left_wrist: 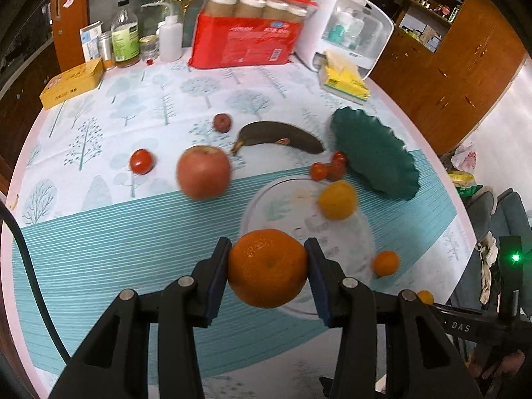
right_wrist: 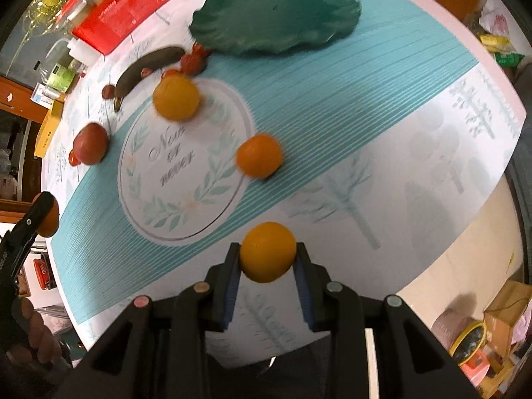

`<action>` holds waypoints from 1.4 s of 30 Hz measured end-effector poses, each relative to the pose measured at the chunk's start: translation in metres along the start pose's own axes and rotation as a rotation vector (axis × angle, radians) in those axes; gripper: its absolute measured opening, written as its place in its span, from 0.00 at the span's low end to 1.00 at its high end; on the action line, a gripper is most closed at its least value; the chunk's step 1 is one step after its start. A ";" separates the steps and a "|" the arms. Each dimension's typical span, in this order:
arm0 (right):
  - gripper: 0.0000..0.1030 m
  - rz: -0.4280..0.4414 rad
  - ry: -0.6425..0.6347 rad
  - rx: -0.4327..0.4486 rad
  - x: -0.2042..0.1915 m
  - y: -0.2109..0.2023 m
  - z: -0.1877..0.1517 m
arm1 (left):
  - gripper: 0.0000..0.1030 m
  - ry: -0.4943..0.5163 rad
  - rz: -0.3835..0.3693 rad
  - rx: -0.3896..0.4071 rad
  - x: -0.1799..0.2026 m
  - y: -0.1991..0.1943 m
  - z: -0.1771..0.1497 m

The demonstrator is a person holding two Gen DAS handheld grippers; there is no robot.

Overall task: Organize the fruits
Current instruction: 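Carry both oranges onto the green plate and open both grippers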

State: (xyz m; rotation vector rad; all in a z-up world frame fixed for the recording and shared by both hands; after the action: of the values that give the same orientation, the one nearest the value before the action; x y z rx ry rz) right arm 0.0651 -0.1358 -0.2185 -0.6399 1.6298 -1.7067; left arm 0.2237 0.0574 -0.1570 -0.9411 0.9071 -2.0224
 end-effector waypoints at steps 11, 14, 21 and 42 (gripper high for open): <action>0.30 0.017 -0.100 0.017 0.060 -0.010 0.057 | 0.42 -0.063 0.052 0.057 0.079 0.009 0.018; 0.30 0.021 -0.145 0.027 0.073 -0.014 0.079 | 0.42 -0.080 0.063 0.070 0.098 0.018 0.026; 0.30 0.024 -0.249 0.074 0.090 -0.022 0.130 | 0.42 -0.095 0.082 0.105 0.140 0.036 0.048; 0.31 0.117 -0.536 0.205 0.081 0.003 0.230 | 0.42 -0.098 0.044 0.016 0.203 0.144 0.080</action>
State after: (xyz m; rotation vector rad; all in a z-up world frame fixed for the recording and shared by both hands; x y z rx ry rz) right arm 0.1860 -0.3471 -0.2083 -0.7992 1.0806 -1.4332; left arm 0.2369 -0.2033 -0.1702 -0.9936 0.8504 -1.9268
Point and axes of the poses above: each gripper's, at about its wrist camera, not at the fingertips, and y roughly the way its jaws point, x to its right, z to its top, the point moved 7 cm from there along y, roughly the way its jaws point, and after that the axes turned 5 degrees about -z, right-handed, at the moved point
